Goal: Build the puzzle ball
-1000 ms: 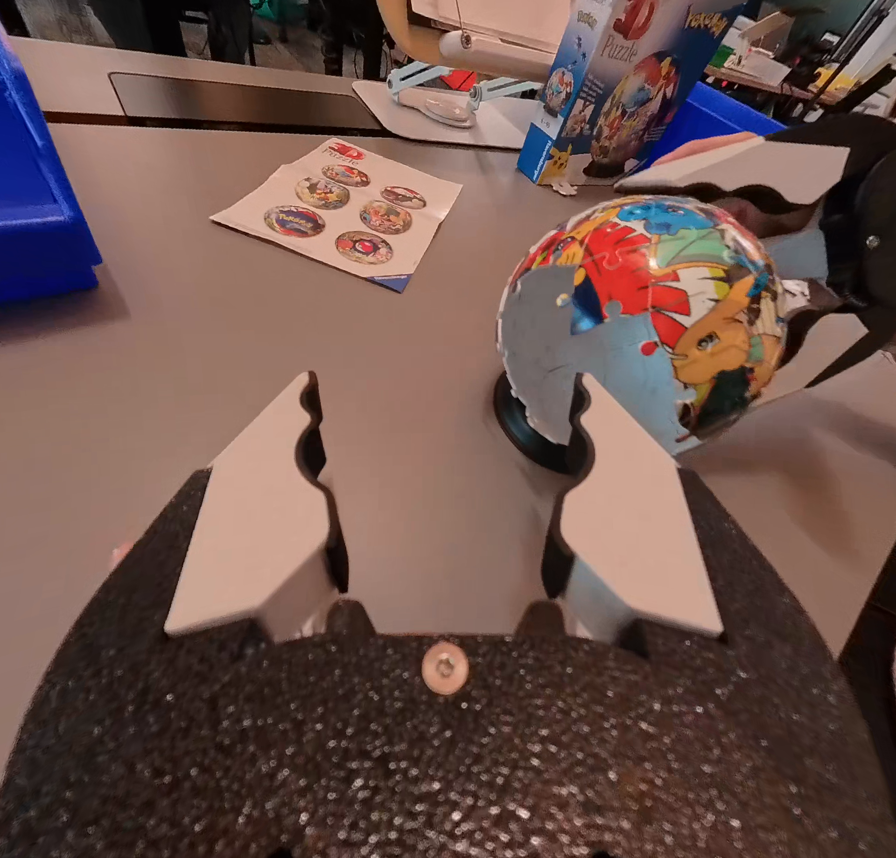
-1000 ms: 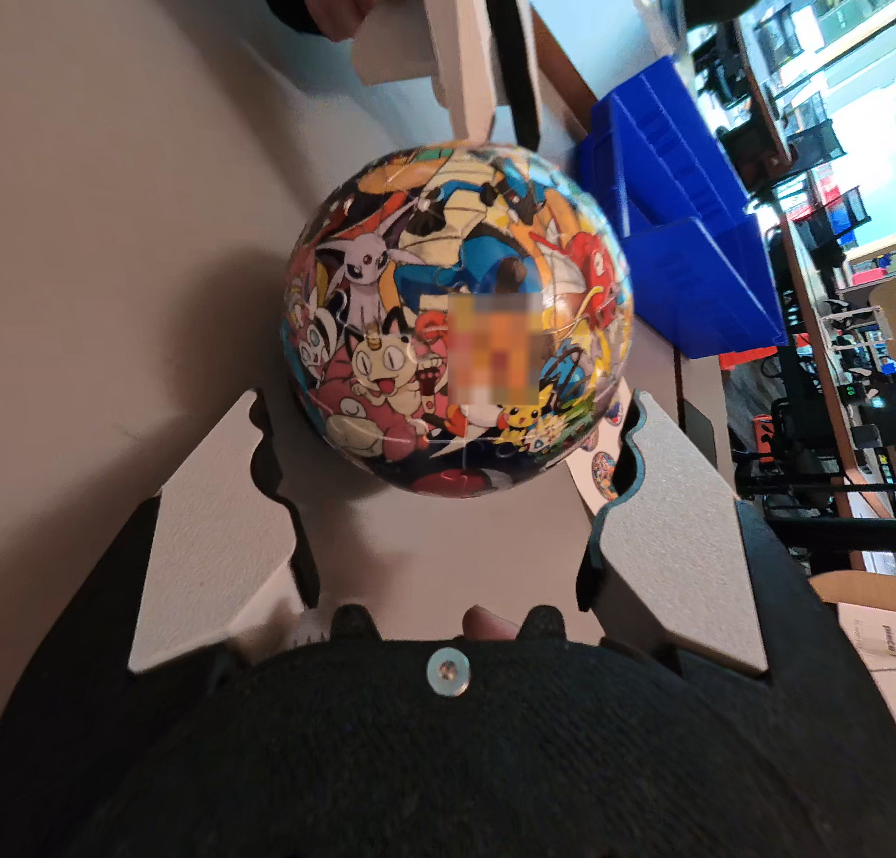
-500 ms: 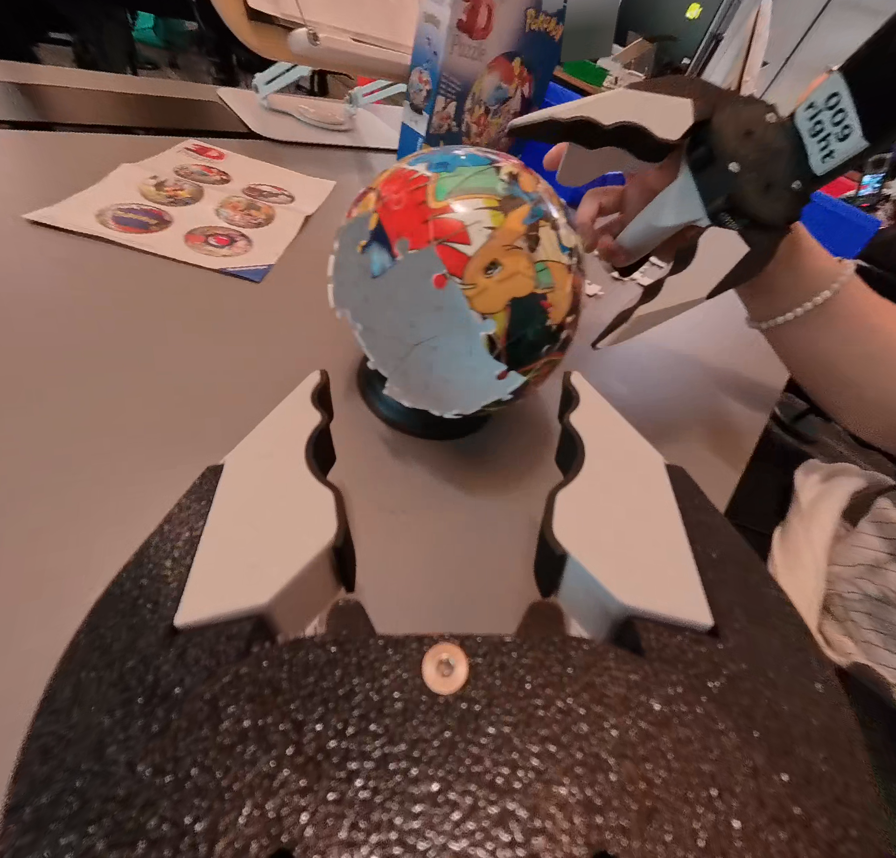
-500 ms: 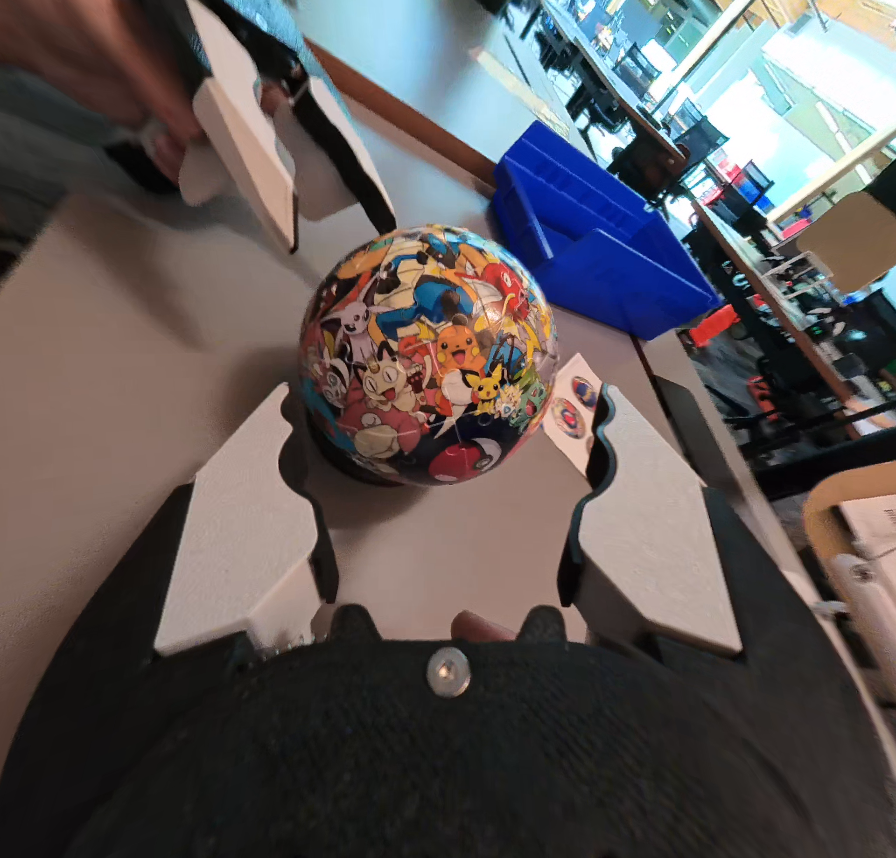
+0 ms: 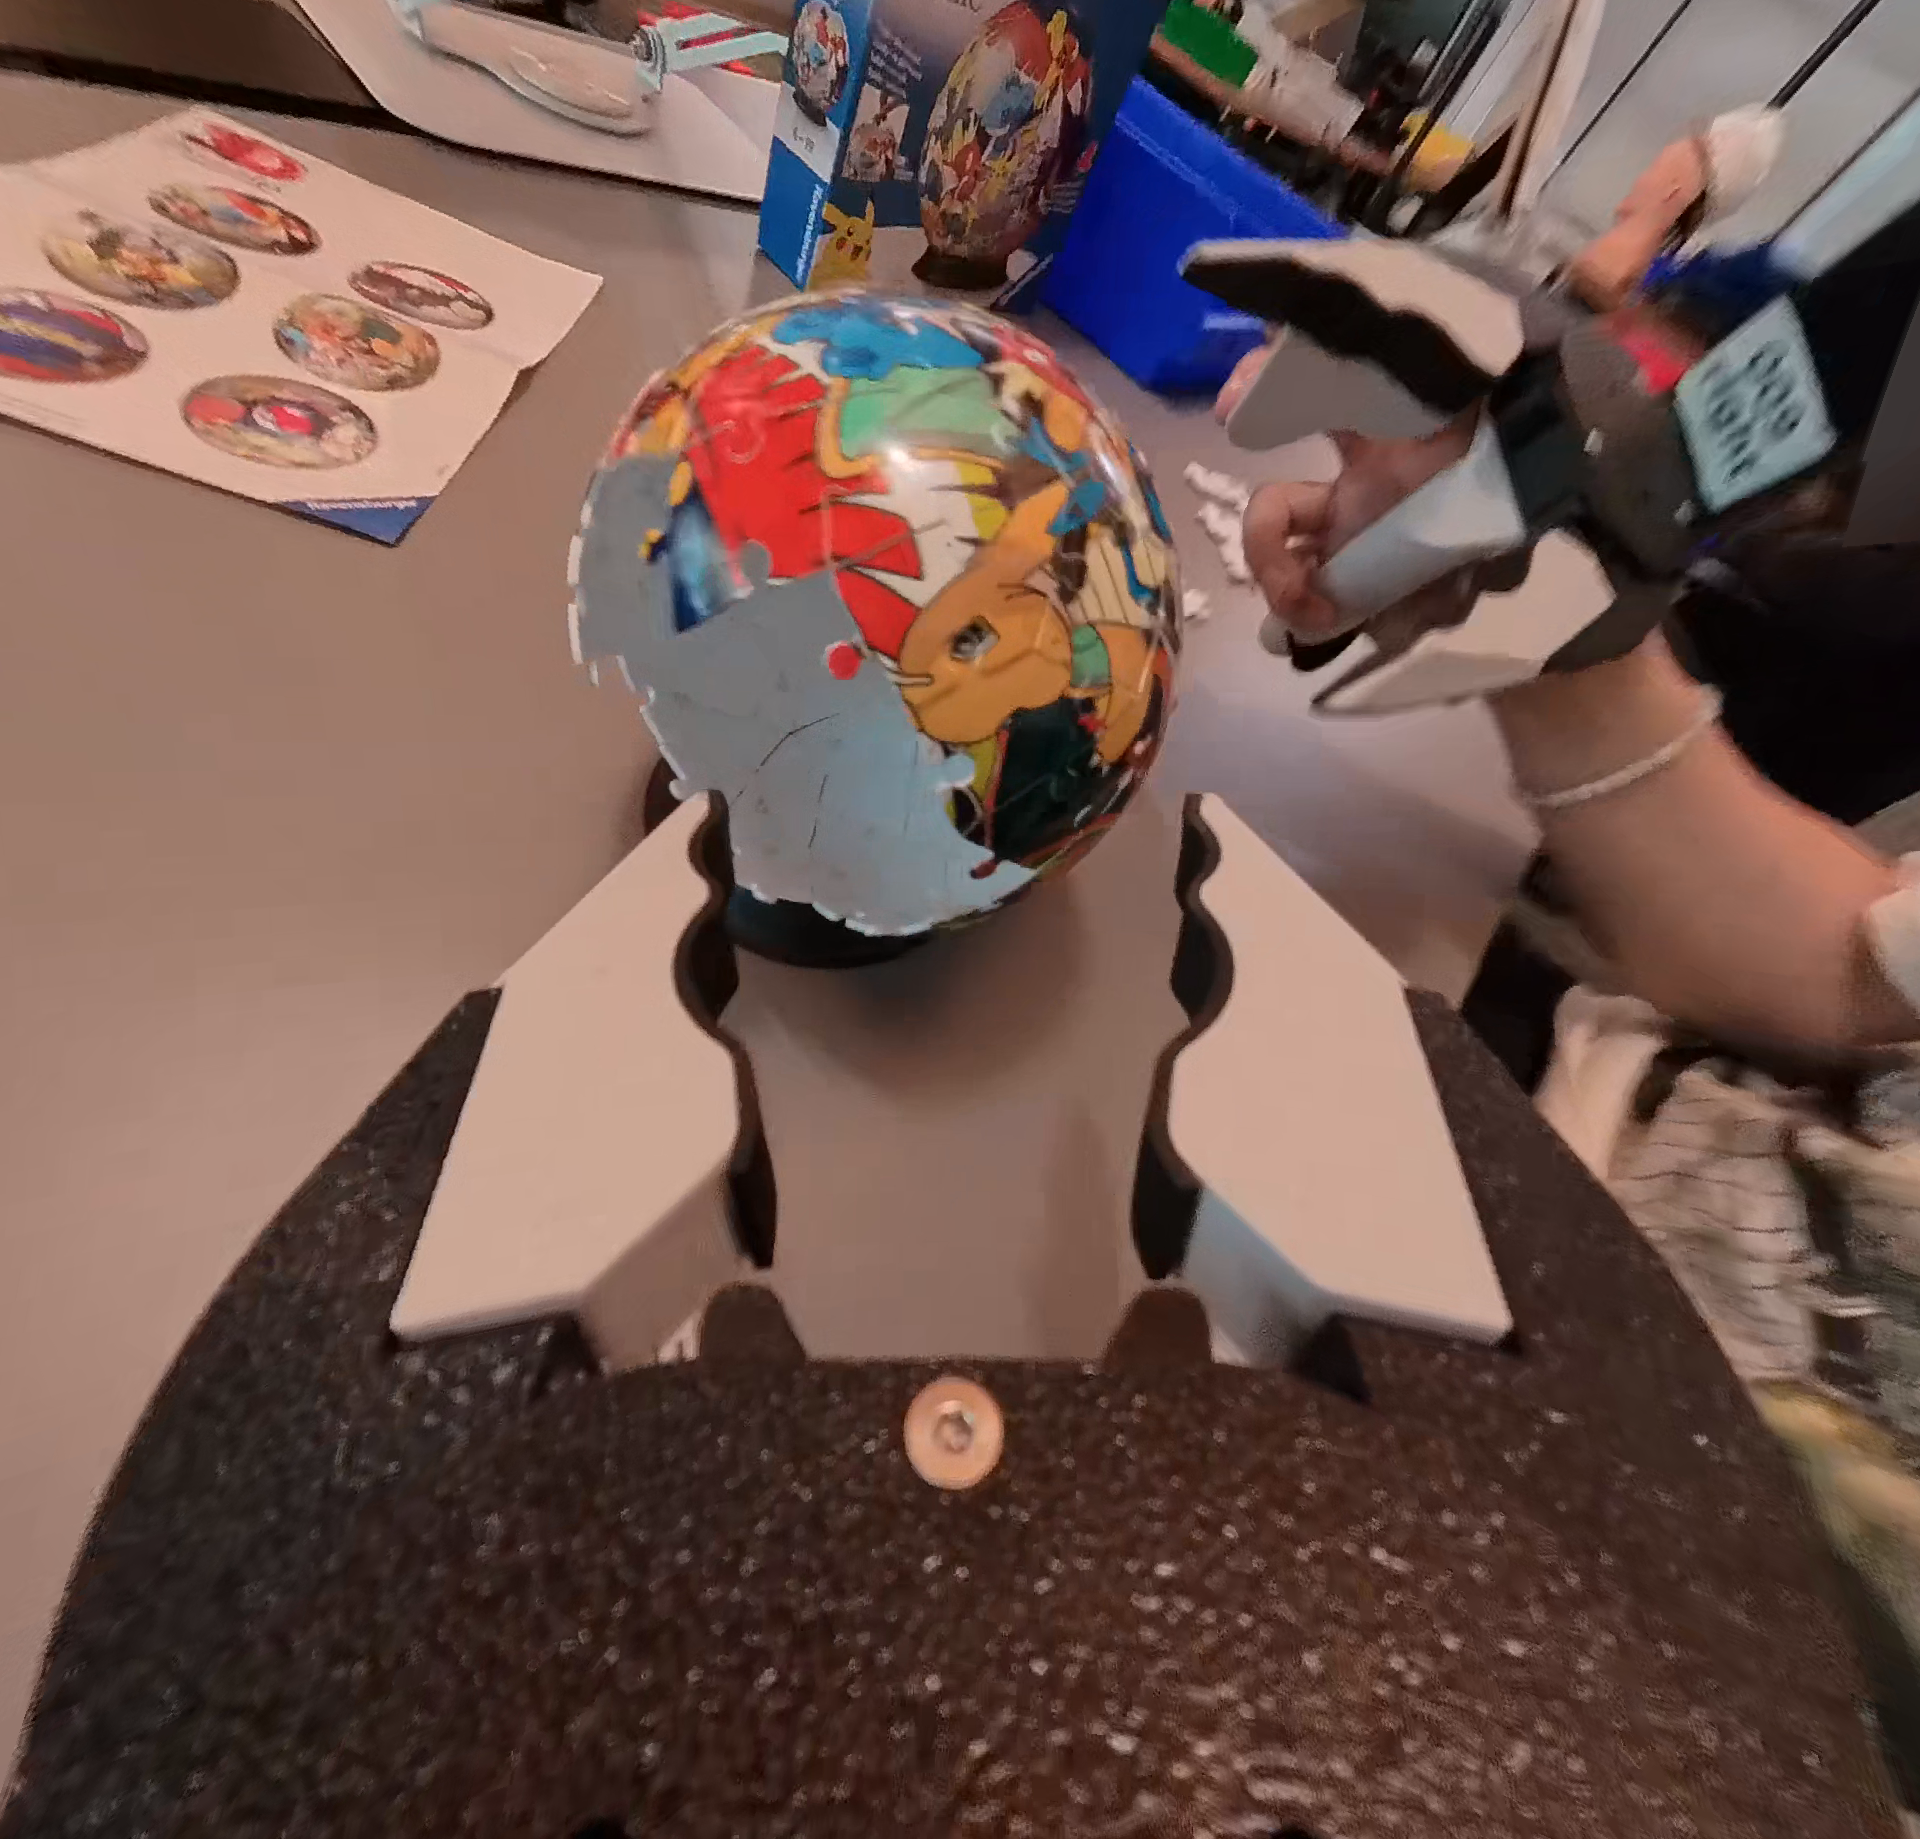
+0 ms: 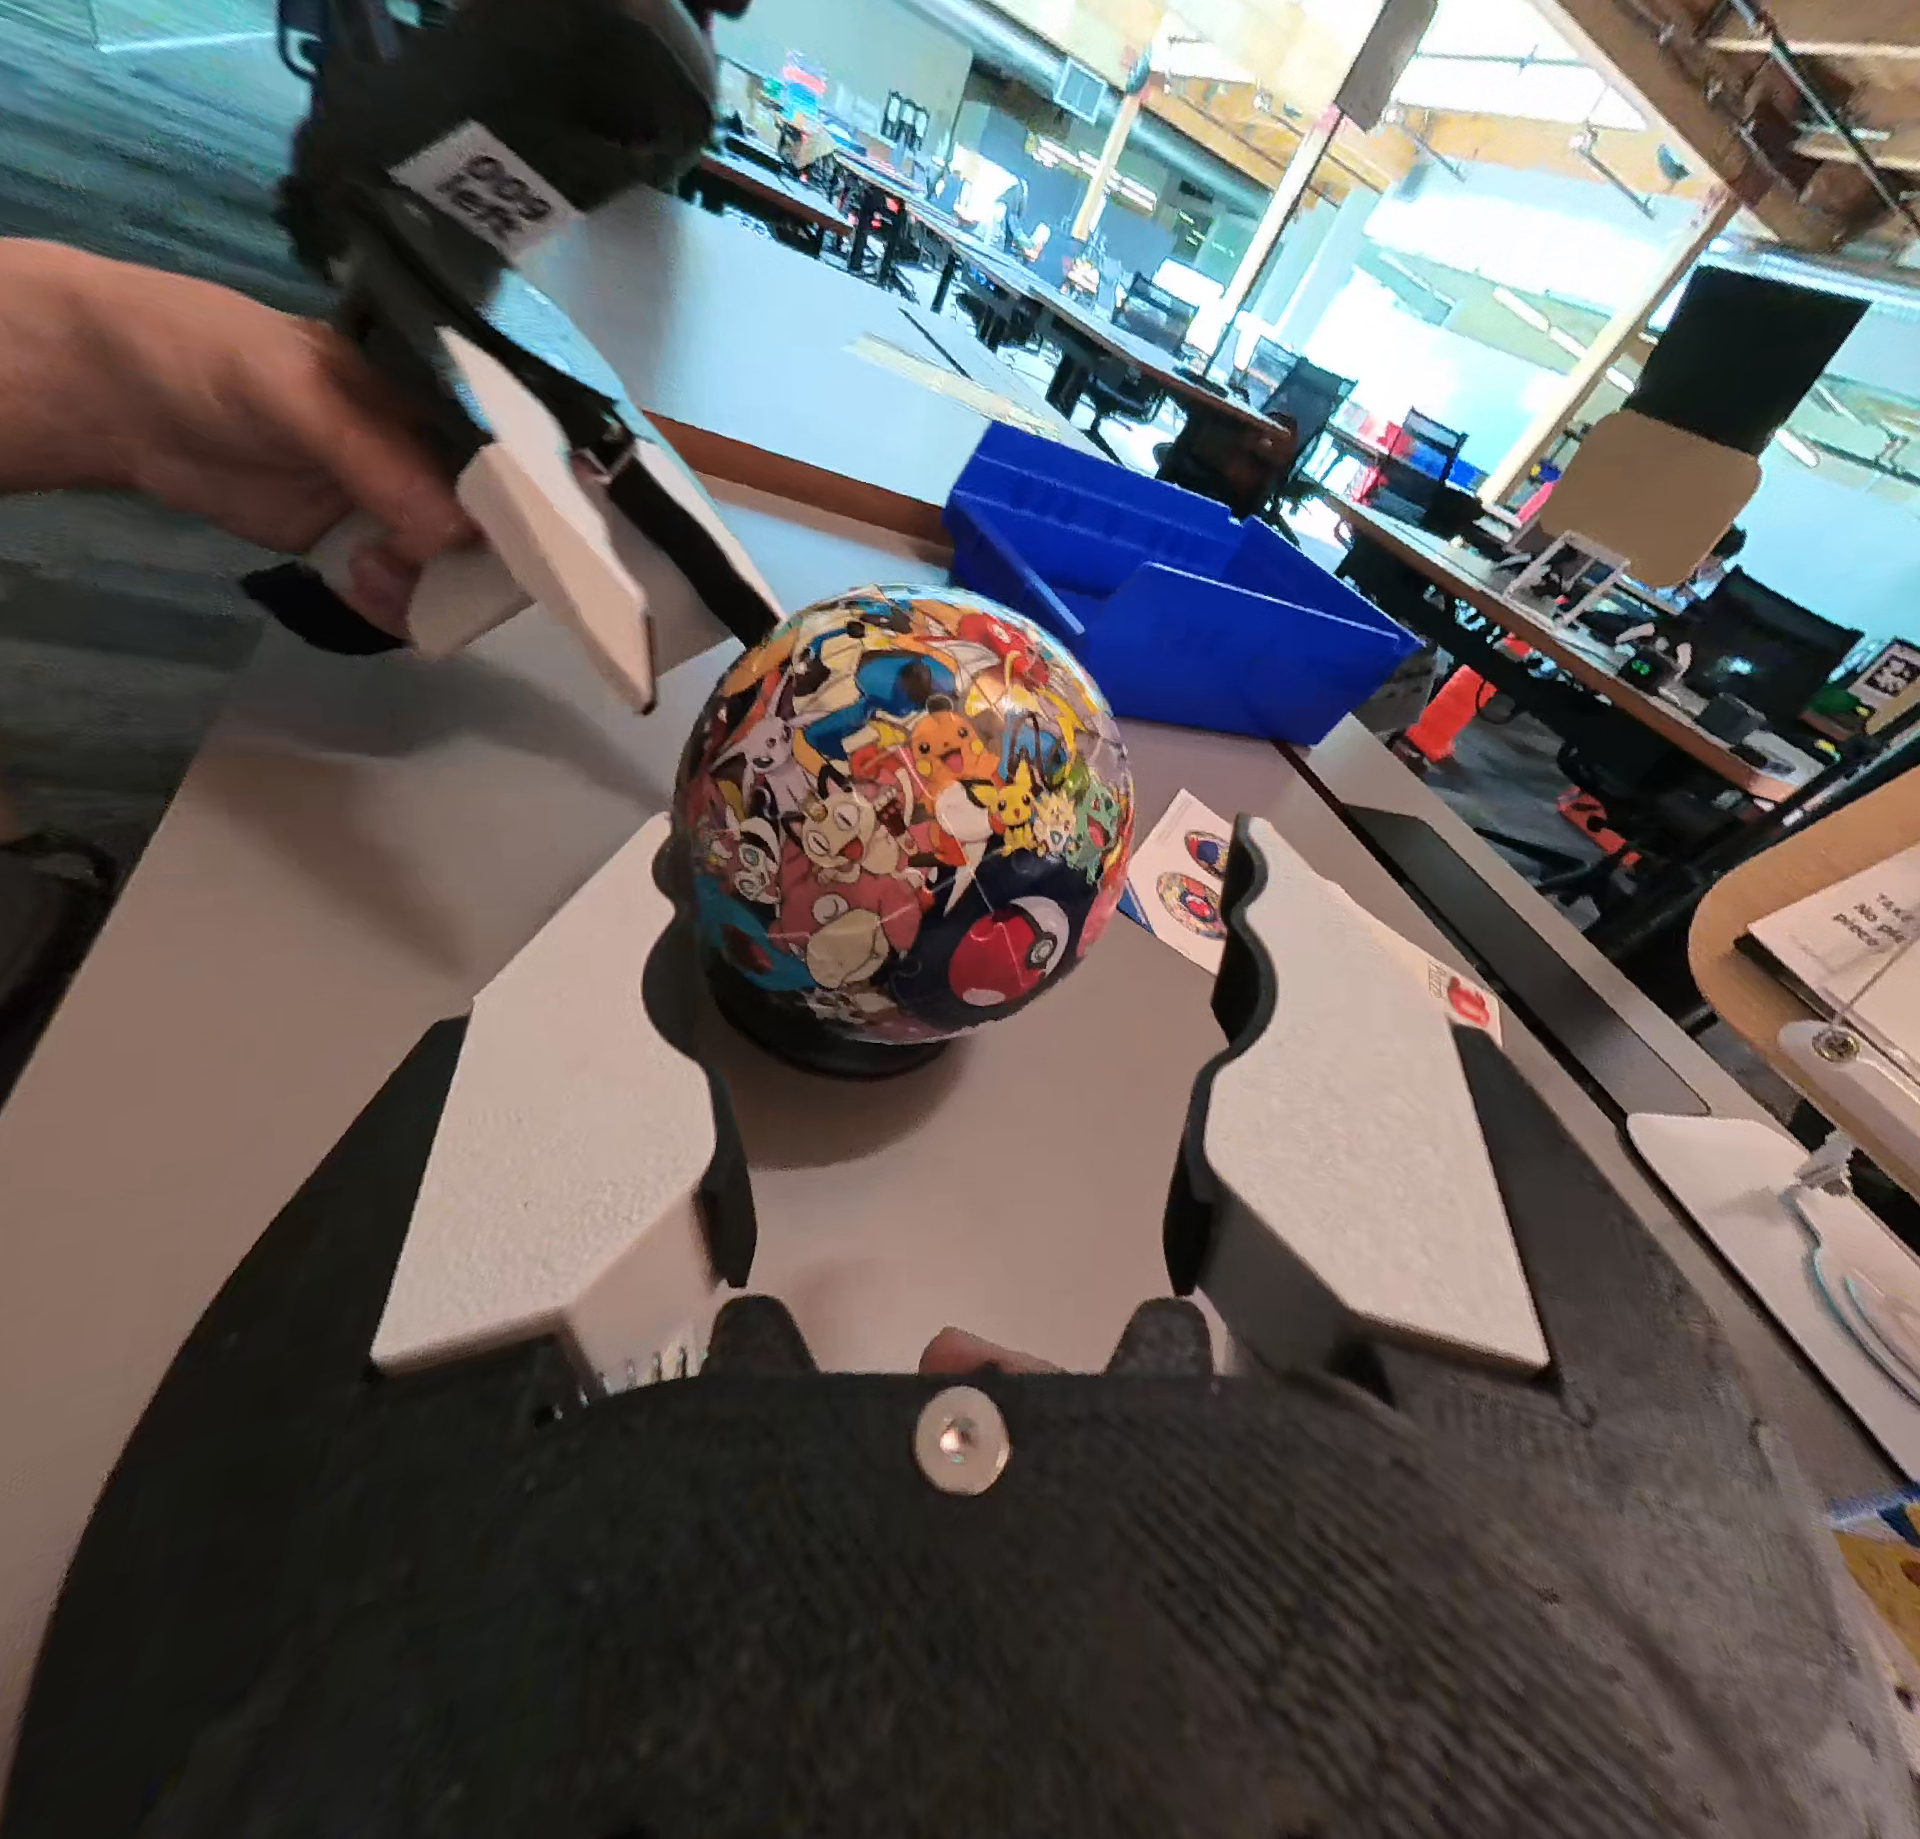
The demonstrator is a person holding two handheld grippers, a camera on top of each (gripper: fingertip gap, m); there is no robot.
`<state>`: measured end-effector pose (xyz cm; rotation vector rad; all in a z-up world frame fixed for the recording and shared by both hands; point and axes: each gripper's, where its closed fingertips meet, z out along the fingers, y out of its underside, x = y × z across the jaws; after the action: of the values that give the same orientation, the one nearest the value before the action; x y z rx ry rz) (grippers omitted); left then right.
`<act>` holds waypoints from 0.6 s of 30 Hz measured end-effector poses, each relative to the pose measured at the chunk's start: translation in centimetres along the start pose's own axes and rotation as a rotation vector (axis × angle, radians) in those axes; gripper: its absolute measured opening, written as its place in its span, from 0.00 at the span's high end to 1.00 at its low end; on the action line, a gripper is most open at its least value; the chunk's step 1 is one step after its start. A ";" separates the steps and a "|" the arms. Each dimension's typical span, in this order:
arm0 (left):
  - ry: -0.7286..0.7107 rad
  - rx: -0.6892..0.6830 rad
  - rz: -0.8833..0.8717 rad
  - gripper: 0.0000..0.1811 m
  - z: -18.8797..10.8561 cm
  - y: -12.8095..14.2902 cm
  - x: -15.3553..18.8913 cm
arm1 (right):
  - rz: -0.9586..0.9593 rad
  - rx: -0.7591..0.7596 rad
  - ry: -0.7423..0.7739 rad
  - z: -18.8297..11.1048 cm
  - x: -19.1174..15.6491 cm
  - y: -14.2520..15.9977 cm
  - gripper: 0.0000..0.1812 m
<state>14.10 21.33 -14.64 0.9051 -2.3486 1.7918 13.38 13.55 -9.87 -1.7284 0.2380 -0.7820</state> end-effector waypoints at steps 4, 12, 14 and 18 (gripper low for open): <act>0.273 0.064 -0.219 0.63 -0.6 -1.1 1.1 | -0.021 0.002 -0.029 0.0 -0.5 -0.3 0.45; 0.688 0.173 -0.523 0.79 -0.8 -3.2 0.9 | -0.030 0.045 -0.022 0.6 0.8 -1.1 0.47; 0.752 0.190 -0.548 0.79 -0.6 -3.3 1.0 | -0.010 0.061 -0.034 0.9 0.9 -1.3 0.47; 0.873 0.261 -0.624 0.83 -1.0 -4.5 0.8 | -0.004 0.057 -0.048 1.8 1.3 -1.1 0.47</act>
<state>15.29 21.20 -10.11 0.5809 -1.1688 1.7168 15.15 14.60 -8.54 -1.6920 0.1775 -0.7425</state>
